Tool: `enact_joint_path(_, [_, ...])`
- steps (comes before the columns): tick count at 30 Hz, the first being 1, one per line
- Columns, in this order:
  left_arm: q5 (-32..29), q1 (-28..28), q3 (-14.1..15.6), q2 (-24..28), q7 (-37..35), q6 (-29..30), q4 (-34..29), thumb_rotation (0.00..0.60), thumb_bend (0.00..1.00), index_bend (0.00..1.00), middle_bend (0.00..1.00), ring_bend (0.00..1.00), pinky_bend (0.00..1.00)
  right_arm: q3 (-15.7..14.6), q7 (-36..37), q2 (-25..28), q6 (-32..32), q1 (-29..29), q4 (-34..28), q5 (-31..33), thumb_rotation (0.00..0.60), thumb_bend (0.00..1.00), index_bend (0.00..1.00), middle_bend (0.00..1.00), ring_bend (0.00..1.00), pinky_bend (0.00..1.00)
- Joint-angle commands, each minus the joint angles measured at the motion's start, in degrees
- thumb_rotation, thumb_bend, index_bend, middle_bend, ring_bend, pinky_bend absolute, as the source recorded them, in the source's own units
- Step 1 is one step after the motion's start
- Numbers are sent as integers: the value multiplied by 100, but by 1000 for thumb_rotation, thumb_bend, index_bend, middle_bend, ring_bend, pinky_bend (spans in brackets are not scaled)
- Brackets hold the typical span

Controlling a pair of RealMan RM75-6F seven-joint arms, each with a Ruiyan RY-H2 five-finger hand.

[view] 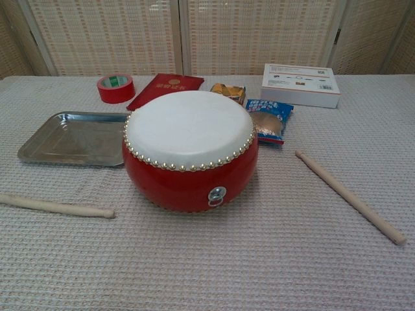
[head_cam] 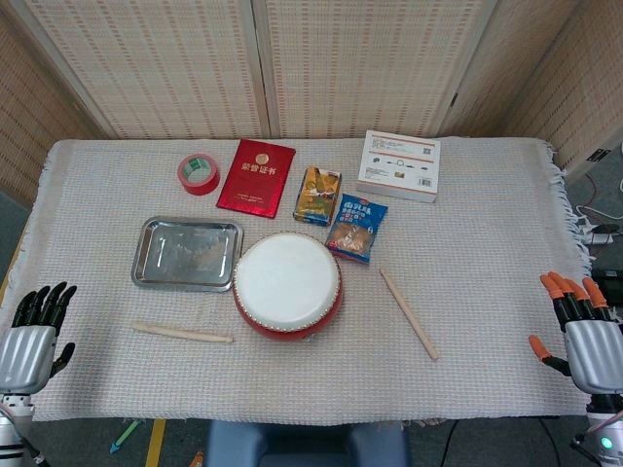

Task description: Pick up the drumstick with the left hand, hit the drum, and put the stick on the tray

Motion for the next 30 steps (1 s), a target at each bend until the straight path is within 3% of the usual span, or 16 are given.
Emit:
enact_joint_path(1, [-32,-22,-9,-31,38,-34,24,600,259,47,25,8,48,12,6,-9,-10,11,10,4,600,262,0,59,0,19])
enact_joint_path(10, [21,6,-2,-114,45,81,109,600,262,76,43,29,52,22,56,-4,4,39,41,-76,600,262,0,59,0,19])
enact_joint_path(16, [136,-56,24,-84,-185,15,79,600,317,148,68,50,61,18,107,5,157,-19,68,-164,600,262,0,59,0,19])
enact_joint_path(30, [420,-828,44,-416,-785,-1011,163,600,413,377,202,130,93,-19,206,45,208,-39,74,-286,600,262,0,59,0,19])
